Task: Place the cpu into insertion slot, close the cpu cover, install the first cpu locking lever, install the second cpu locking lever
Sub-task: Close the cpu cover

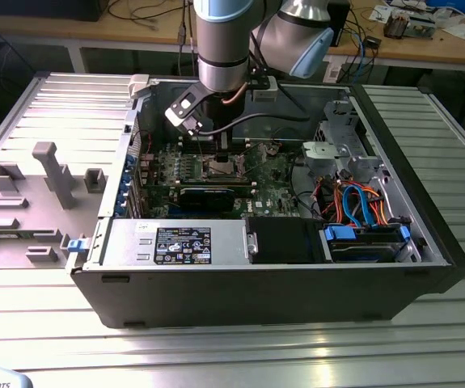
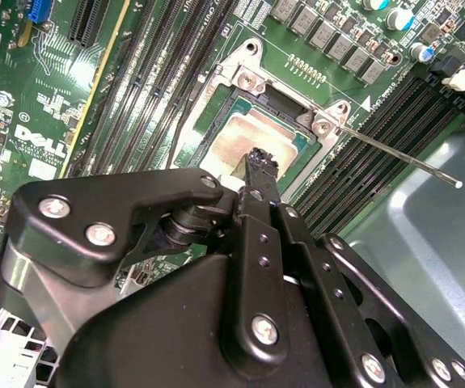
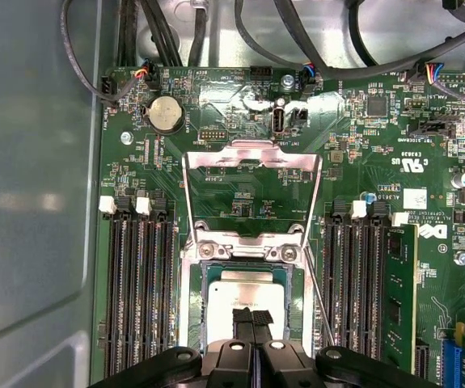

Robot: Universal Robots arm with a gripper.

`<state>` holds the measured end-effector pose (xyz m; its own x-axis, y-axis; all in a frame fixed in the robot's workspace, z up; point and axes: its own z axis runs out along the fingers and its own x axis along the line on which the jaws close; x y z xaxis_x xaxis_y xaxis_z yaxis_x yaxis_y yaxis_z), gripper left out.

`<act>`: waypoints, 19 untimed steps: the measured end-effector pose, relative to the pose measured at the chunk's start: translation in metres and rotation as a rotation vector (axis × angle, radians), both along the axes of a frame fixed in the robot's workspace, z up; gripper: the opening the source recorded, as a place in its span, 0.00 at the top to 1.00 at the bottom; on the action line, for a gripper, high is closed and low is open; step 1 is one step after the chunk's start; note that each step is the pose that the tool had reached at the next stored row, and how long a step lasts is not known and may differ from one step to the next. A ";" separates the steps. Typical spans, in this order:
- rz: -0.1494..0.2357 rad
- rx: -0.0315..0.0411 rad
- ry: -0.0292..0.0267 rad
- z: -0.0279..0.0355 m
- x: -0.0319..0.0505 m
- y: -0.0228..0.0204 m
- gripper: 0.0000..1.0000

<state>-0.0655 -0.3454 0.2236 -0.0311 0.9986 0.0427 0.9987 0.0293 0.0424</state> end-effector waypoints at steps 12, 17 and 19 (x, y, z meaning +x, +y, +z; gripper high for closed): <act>0.000 0.0001 0.0000 0.0032 0.0000 0.0000 0.89; 0.000 -0.0001 0.0001 0.0051 0.0000 0.0000 0.89; 0.000 -0.0003 0.0000 0.0055 0.0000 0.0000 0.89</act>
